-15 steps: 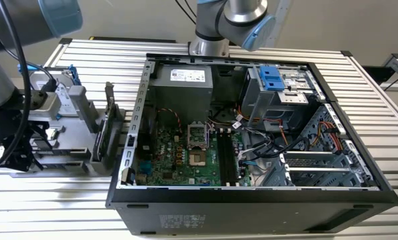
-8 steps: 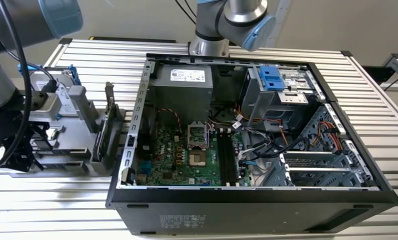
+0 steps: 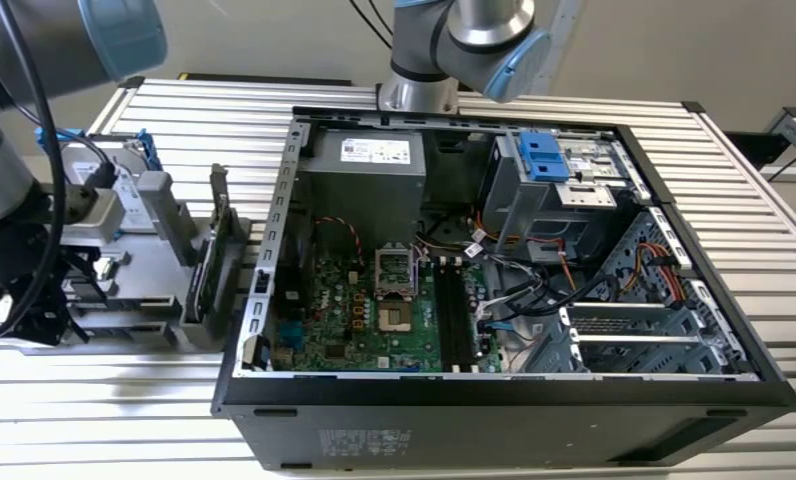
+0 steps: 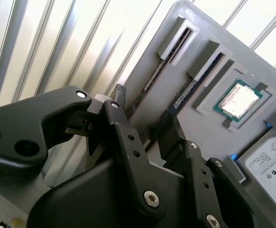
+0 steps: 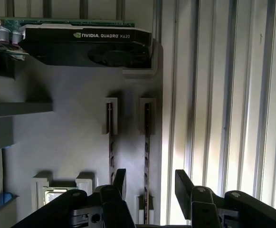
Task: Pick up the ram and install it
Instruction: 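Pick up the ram and move it above insertion slot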
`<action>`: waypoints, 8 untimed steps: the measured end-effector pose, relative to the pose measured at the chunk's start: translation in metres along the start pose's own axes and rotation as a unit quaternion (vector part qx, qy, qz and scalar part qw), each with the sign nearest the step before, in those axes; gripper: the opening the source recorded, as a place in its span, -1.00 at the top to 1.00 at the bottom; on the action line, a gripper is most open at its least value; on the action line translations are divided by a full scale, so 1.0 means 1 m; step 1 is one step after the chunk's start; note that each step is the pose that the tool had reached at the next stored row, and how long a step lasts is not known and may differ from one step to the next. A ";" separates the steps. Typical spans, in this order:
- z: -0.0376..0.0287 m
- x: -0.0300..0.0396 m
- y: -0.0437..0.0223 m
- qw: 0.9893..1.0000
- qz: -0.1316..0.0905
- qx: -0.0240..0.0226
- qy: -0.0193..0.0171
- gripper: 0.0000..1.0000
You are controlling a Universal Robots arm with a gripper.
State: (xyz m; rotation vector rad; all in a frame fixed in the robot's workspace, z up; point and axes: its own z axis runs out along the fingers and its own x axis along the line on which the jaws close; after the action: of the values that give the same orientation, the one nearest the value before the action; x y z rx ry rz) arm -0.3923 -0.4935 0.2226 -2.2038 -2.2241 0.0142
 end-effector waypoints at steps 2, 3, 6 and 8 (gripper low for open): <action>0.0013 0.0000 0.0000 1.000 0.000 0.000 0.000 -1.00; 0.0020 0.0000 0.0000 1.000 0.000 0.000 0.000 -1.00; 0.0037 0.0004 0.0000 1.000 0.000 0.000 0.000 -1.00; 0.0046 0.0008 0.0000 1.000 0.000 0.000 0.000 -1.00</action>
State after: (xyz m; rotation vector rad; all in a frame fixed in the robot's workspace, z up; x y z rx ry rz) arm -0.3923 -0.4926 0.2180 -2.2037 -2.2242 0.0146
